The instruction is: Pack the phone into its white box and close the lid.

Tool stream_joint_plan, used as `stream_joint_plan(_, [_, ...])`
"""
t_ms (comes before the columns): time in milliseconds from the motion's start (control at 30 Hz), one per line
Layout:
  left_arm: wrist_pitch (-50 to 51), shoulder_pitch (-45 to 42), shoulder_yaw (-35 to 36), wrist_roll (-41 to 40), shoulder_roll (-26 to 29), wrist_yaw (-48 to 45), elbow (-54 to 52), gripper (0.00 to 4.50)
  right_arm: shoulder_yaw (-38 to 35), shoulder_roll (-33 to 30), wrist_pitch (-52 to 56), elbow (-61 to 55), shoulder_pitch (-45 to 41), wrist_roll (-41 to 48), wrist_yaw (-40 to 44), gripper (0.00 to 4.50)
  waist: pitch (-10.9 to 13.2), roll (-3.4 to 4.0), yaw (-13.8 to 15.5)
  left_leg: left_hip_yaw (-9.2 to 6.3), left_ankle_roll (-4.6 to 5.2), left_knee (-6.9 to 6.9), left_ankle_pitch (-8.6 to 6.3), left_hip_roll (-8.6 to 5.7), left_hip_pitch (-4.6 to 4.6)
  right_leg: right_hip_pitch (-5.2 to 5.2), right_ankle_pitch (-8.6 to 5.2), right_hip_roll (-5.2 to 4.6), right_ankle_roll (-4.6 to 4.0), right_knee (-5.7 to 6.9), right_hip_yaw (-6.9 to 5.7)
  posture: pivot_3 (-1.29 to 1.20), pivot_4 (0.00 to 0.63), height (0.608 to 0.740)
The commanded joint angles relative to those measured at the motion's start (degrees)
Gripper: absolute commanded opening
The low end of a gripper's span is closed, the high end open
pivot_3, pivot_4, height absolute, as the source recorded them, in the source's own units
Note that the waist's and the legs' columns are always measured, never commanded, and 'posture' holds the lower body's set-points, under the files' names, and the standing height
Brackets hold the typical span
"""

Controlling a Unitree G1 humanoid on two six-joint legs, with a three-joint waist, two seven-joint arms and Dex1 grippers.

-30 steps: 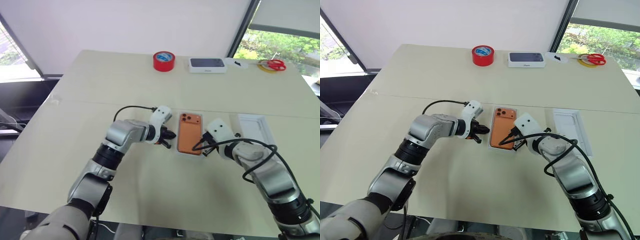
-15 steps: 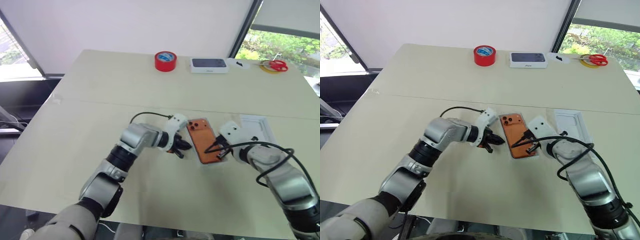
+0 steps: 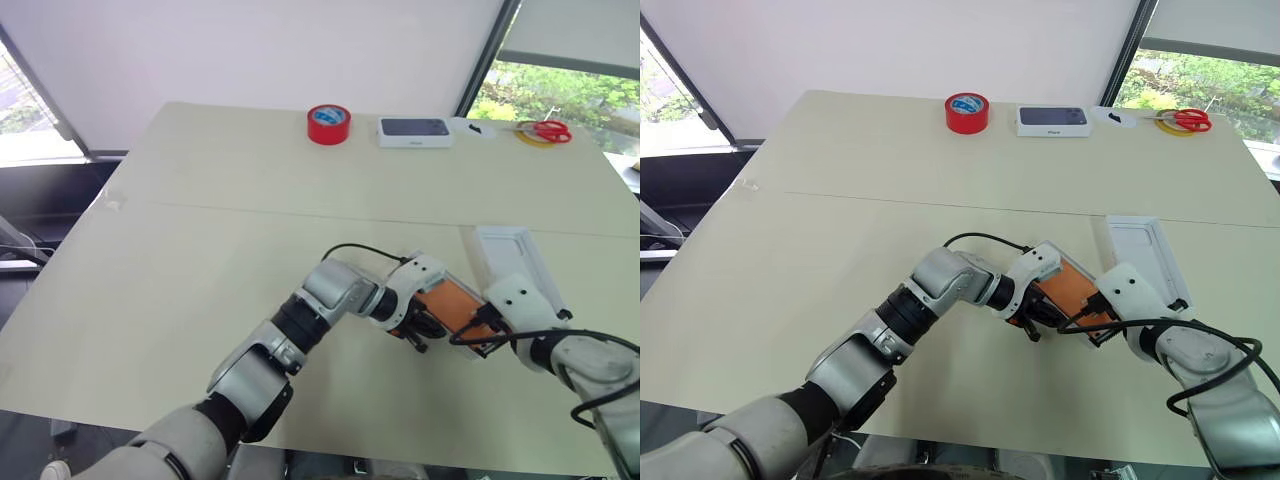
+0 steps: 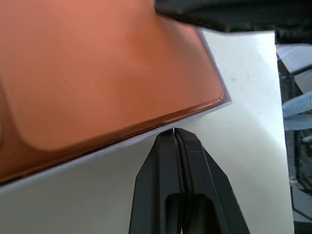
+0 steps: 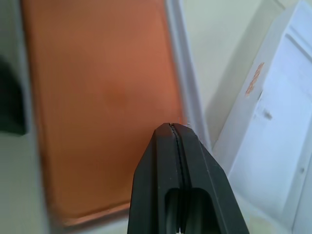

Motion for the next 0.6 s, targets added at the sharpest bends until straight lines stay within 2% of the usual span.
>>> stream_joint_plan(33, [-3.36,-2.48,2.53,0.46,-1.16,0.08,0.31,0.03,-0.38,-0.02,0.53,-0.09,1.32,0.59,0.31,0.00,0.00,0.00,0.01,0.00,0.00,0.00,0.00,0.00,0.00,0.01,0.00,0.00,0.00,0.00,0.00,0.00,0.150,0.724])
stream_joint_plan(300, [-2.62,-1.90,4.57,0.68,1.21,0.14,-0.82,0.03,-4.27,-2.55,-1.09,1.86,-6.33,1.22,1.16,0.00,0.00,0.04,-0.11,-0.01,-0.01,0.00,0.02,0.00,-0.01,-0.03,0.00,-0.01,0.00,0.02,0.01,0.00,0.150,0.724])
stream_joint_plan(467, [-2.81,-1.63,6.73,0.91,1.50,1.65,-0.28,0.03,-0.82,-6.04,-4.00,10.87,-12.40,-0.91,0.63,0.00,0.00,0.04,0.06,-0.02,-0.01,-0.01,0.02,0.01,-0.02,-0.05,0.00,0.00,0.00,0.02,0.00,0.00,0.150,0.724])
stream_joint_plan(600, [-3.38,-1.64,6.99,1.42,1.18,2.35,0.58,0.03,2.56,-5.69,-9.17,17.91,-14.55,-1.92,0.60,0.00,0.00,0.05,0.02,-0.04,-0.02,-0.02,0.02,0.00,-0.05,-0.05,0.00,0.00,0.00,0.01,0.00,0.00,0.150,0.724])
